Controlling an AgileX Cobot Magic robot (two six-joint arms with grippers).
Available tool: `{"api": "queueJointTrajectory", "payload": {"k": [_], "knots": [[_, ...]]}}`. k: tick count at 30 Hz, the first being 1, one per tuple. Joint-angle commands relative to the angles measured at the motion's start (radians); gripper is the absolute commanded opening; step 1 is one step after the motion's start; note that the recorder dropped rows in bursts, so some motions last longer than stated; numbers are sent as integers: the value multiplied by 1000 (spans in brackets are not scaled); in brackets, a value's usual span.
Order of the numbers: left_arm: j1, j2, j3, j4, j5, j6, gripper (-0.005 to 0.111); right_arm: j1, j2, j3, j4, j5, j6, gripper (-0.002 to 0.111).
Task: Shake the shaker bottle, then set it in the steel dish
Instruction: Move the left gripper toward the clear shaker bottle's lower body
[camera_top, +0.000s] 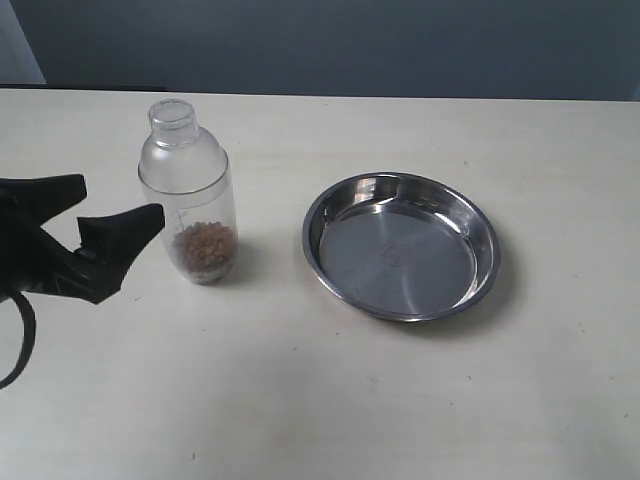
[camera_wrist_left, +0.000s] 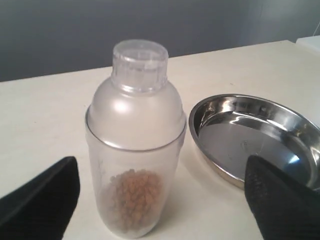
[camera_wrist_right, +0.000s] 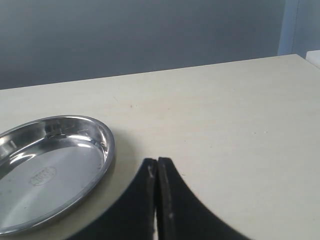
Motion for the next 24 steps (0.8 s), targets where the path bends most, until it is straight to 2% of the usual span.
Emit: {"api": "queueJointTrajectory", "payload": {"k": [1, 8, 18, 24], "knots": [[-6, 51, 14, -68, -69, 29, 84, 1, -4, 1, -2, -9, -6, -1], [-6, 56, 14, -92, -83, 29, 84, 1, -4, 1, -2, -9, -6, -1], [-6, 56, 14, -124, -237, 31, 84, 1, -4, 1, -3, -9, -6, -1], [-6, 56, 14, -172, -274, 33, 84, 1, -4, 1, -3, -9, -6, -1]]}}
